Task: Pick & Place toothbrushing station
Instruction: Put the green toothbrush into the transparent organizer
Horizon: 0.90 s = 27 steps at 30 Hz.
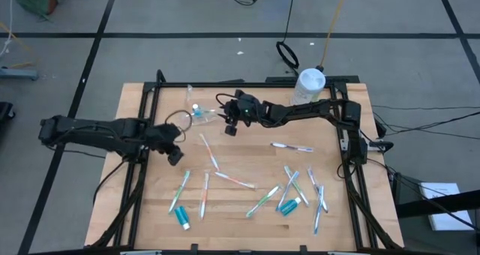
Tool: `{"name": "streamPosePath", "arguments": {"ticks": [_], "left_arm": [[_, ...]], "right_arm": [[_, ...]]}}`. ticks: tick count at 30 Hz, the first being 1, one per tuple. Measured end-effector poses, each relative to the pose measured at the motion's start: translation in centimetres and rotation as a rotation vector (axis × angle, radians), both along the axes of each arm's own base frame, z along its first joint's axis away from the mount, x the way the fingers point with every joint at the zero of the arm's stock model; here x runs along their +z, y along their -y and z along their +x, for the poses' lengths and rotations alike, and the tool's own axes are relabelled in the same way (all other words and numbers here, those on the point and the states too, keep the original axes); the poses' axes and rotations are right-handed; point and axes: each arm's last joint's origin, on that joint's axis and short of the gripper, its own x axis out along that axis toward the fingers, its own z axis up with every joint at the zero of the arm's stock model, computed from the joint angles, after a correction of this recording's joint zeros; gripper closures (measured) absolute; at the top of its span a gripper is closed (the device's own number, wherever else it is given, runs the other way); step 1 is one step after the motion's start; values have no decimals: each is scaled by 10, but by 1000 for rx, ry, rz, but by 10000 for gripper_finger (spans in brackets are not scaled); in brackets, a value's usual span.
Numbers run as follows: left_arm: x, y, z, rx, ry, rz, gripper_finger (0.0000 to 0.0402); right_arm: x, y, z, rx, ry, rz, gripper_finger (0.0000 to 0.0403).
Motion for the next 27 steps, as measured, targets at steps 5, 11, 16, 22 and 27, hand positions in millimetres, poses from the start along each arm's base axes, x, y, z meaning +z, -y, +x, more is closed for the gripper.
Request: {"name": "streamPosePath", "arguments": {"ticks": [5,11,16,22,27], "left_arm": [[-17,16,12,-49,-149,-33,225],[-36,41,28,-56,-269,-178,225],[-48,58,38,-101,-280,-185,225],[-64,67,44,-28,-339,-154,225],[-71,73,46,7,-372,-152,240]], "right_arm": [[-3,-2,-1,3,-32,8,265],[-3,-3,-1,5,-35,8,261],[-4,-3,-1,5,-36,9,261],[-3,-3,-1,5,-32,8,261],[-3,-3,-1,1,-28,16,261]]}}
